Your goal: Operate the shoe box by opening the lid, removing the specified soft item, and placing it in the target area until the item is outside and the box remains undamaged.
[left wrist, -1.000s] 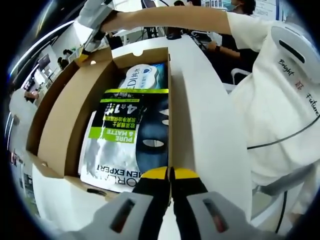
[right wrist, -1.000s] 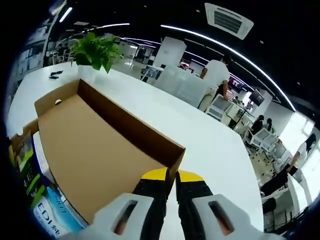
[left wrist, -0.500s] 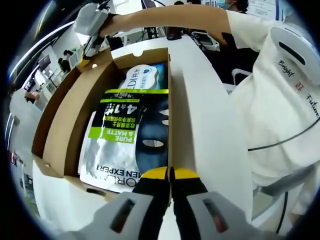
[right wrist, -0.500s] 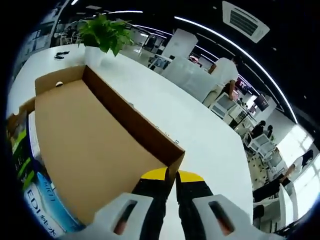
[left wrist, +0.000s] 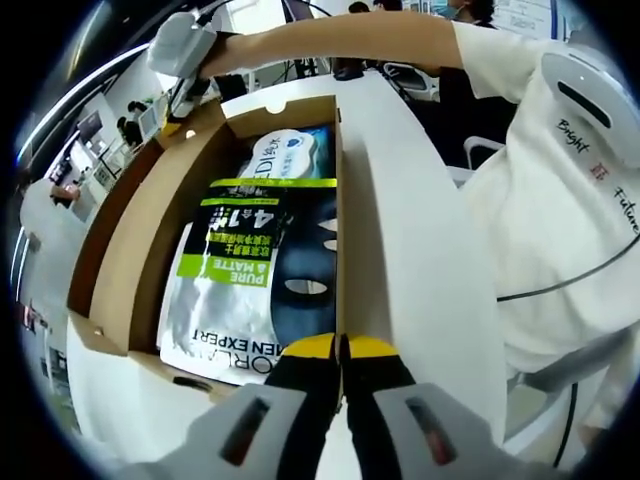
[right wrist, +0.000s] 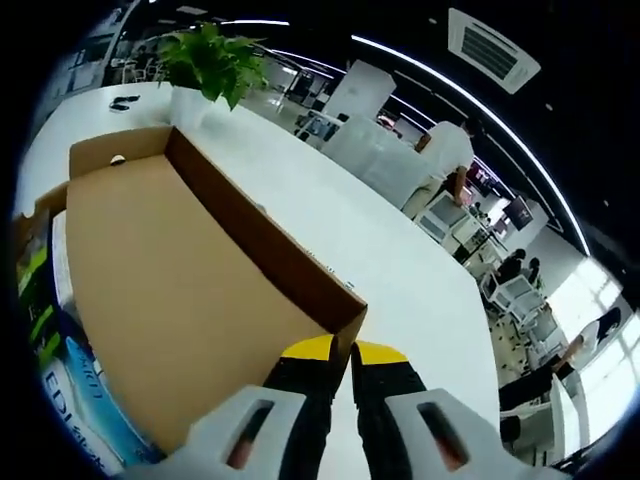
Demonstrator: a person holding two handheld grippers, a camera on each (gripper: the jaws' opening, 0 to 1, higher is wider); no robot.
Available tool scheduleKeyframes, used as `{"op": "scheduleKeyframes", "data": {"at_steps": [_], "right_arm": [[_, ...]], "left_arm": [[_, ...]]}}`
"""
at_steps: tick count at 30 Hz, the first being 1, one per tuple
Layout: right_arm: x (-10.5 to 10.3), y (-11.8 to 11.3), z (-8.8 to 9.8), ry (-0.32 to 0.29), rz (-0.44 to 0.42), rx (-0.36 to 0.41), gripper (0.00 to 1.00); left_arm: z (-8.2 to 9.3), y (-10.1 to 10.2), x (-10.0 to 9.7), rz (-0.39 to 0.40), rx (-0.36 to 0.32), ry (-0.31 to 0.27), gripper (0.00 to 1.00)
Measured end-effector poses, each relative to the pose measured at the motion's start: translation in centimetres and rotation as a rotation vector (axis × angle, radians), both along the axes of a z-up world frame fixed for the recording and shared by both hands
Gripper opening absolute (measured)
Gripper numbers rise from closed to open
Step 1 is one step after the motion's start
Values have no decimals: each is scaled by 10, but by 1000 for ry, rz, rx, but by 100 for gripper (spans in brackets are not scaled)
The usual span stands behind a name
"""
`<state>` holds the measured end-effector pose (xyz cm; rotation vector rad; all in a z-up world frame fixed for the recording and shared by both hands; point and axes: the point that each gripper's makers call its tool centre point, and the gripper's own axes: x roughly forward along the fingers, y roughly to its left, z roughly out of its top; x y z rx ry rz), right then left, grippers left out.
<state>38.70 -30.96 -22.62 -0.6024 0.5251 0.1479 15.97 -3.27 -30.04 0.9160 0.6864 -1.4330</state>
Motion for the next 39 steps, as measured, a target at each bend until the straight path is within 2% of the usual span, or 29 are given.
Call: {"op": "scheduleKeyframes", "data": {"at_steps": [4, 7, 9, 13, 15, 16, 17, 21, 28, 30, 35, 39], "right_arm": [[0, -2, 0, -8, 19, 12, 4], [-2, 1, 9, -19, 3, 107, 5], [-5, -1, 14, -20, 18, 93, 6], [-9, 0, 23, -38, 37, 135, 6], [-11, 1, 25, -45, 43, 127, 6], [-11, 2, 25, -51, 61, 101, 7], [-10, 1, 25, -53, 87, 40, 7], [-12, 4, 27, -50, 90, 44, 9], [-19, 8, 29, -21, 114, 138, 13], [-21, 13, 34, -34, 125, 186, 12], [-25, 24, 45, -56, 159, 190, 13], [-24, 34, 57, -90, 190, 242, 16]], "left_arm": [[0, 0, 0, -1, 4, 3, 1], [0, 0, 0, 2, 2, 6, 1], [0, 0, 1, 1, 3, 7, 1], [0, -1, 0, 2, 4, 8, 1], [0, -1, 0, 4, 5, 7, 1], [-1, -1, 0, 3, 6, 6, 1], [-1, -1, 0, 3, 6, 6, 1], [-1, -1, -1, 2, 7, 5, 1], [-2, -1, -1, 0, 15, 0, 1], [-2, -1, -1, 0, 16, 1, 1], [-2, -1, -1, 0, 19, -4, 2], [-3, -1, -1, -2, 25, -5, 2]]}}
